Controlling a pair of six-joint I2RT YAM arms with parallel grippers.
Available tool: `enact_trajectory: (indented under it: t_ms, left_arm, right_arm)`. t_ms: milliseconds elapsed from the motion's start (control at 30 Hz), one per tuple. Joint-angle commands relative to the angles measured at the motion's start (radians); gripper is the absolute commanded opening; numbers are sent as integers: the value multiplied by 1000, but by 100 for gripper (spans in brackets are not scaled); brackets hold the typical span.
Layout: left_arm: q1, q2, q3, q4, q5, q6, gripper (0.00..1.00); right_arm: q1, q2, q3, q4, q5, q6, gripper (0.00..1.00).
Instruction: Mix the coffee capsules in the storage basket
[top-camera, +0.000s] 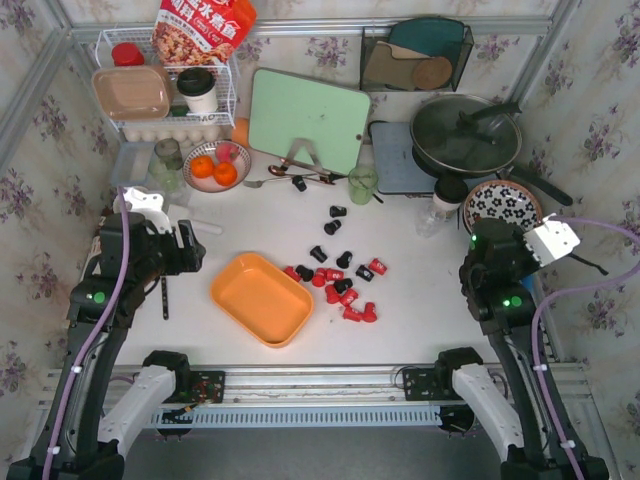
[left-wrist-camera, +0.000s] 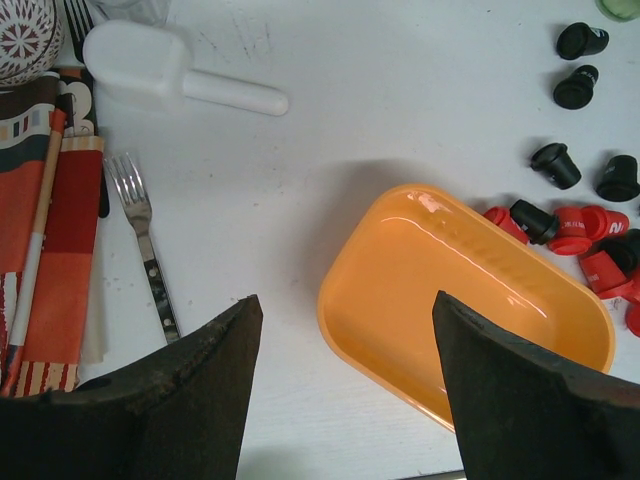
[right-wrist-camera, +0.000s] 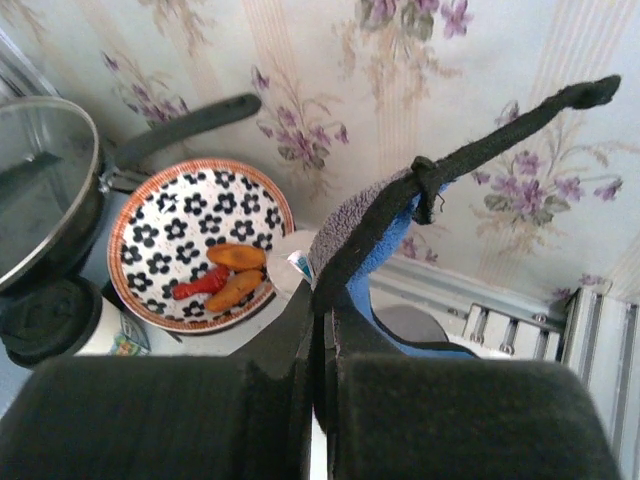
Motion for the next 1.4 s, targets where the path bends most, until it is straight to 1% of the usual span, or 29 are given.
enact_trajectory:
  t_ms: [0,67,133,200,267,367,433,467,500,533,567,667,800,900,967,1067,1200,1367]
  left_arm:
    - [0,-6,-3,21,2,-4,72]
    - [-1,-4,-2,20,2,-4,72]
    - [-1,-4,-2,20,4,-4,72]
    - [-1,-2,-2,21,4,-4,72]
    - [-1,-1,-2,21,4,-4,72]
    - [-1,0,-2,22,5,-4,72]
    - [-1,2,-2,20,6,-4,72]
    - [-1,1,-2,23,5,-4,72]
    - [-1,1,-2,22,5,-4,72]
    - [-1,1,-2,23,5,-4,72]
    - [0,1,-2,22,5,-4,72]
    - [-1,4,-2,22,5,-4,72]
    - [-1,8,-2,21,6,-5,72]
    - [0,9,-2,22,7,-5,72]
    - [-1,9,-2,22,8,-7,72]
    - [-1,11,-2,24,11,-7,72]
    - [-1,12,1,22,14,-7,72]
    - [-1,7,0,25,14,-7,72]
  right_arm:
    - [-44,27,-28,-102,-70,176,1]
    - [-78,40,-44,-144,-81,238,4]
    - [-106,43,-60,-185,-89,293,4]
    - [-123,32,-77,-213,-88,353,7]
    - [-135,15,-95,-230,-86,383,10]
    - [-148,-8,-114,-232,-85,395,11]
    - [-153,-9,-122,-226,-89,390,15]
    - [-154,-6,-122,-228,-91,392,19]
    - [-156,-3,-121,-231,-93,394,26]
    - [-156,-1,-118,-233,-98,393,36]
    - [-156,-2,-113,-231,-104,389,41]
    - [-156,-10,-104,-169,-139,305,52]
    - [-155,-14,-87,-47,-200,121,69]
    - [-156,12,-55,-36,-227,70,87]
    - [-156,27,-23,-46,-248,52,94]
    - [-156,48,31,-71,-275,35,100]
    - [-156,71,109,-119,-268,32,100]
    - [-156,87,165,-138,-296,-7,100]
